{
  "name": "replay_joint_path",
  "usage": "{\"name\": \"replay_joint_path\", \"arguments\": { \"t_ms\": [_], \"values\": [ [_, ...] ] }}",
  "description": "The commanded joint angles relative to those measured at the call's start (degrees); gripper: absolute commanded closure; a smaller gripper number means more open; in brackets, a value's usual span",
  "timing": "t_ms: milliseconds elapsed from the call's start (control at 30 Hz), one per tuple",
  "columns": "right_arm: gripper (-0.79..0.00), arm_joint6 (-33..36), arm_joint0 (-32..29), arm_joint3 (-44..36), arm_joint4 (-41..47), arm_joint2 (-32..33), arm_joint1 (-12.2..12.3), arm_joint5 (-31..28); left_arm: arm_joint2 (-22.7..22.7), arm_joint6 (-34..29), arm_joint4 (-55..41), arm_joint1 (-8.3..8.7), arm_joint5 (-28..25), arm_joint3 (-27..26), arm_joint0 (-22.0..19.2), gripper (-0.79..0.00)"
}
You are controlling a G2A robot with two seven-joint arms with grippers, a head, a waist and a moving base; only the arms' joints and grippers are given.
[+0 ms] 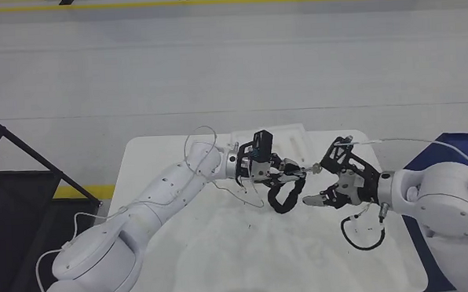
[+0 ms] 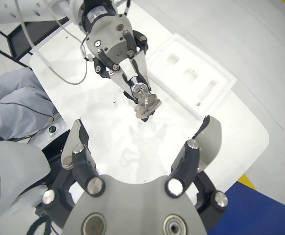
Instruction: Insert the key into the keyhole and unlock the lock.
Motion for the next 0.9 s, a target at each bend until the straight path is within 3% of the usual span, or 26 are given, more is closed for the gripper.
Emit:
{"name": "replay_joint_path", "arguments": {
  "t_ms": [0, 267, 600, 867],
  "values": [
    [-0.785, 0.95, -0.11, 2.22, 6.19, -0.40, 0.12, -3.78, 2.97, -2.02, -2.83, 0.31, 0.00, -0.50, -1.29, 0.000],
    [-0.785, 1.04, 0.28, 4.09, 6.88, 0.79, 0.34, -4.41, 13.05, -8.32, -16.83, 2.19, 0.00, -3.51, -7.22, 0.000],
    [-0.785, -2.35, -0.89, 3.82, 1.96, 2.15, 0.69, -4.52, 13.13, -23.51, -29.39, 4.91, 0.00, -7.81, -8.40, 0.000],
    [-0.785, -7.06, -1.58, 0.52, -3.41, 3.22, 1.21, -11.65, 13.13, -35.95, -41.13, 5.79, 0.00, -10.45, -6.77, 0.000]
  ]
}}
